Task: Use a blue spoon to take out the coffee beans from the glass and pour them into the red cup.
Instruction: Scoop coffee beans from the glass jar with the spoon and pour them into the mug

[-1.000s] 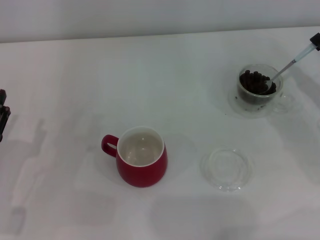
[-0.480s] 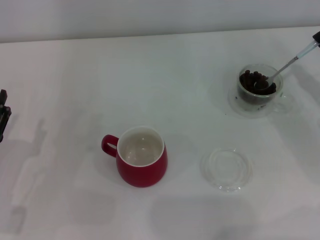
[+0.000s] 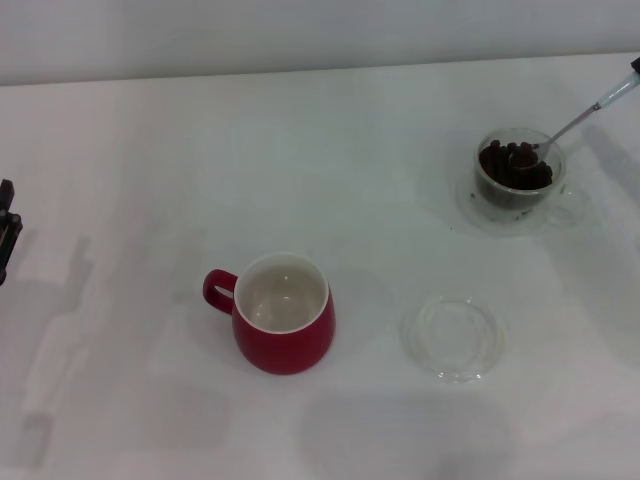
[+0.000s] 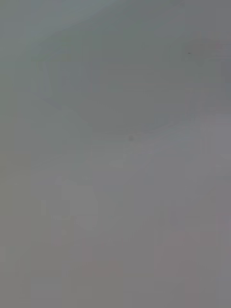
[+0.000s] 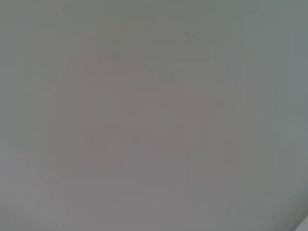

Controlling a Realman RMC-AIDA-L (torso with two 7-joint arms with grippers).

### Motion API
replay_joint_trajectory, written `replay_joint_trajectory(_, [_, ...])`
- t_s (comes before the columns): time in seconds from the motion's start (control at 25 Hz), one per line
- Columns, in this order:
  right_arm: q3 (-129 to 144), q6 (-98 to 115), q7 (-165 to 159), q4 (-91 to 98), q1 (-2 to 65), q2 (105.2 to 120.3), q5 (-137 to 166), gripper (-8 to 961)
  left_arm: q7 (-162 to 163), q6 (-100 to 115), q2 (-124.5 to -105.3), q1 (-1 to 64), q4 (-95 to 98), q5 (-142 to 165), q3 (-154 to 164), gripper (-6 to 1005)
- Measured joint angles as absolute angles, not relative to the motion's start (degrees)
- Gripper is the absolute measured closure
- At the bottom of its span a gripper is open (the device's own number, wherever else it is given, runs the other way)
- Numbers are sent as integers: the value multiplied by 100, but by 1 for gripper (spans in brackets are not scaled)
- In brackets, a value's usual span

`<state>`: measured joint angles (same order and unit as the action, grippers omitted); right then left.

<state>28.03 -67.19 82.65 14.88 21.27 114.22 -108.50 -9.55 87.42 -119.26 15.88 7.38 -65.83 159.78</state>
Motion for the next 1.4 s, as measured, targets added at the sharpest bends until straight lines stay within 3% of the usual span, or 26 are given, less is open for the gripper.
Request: replay_joint_trajectory(1.4, [3524, -7787, 7864, 1016, 2141, 11512, -10800, 772, -967, 8780, -11926, 1644, 767, -6574, 15979, 318])
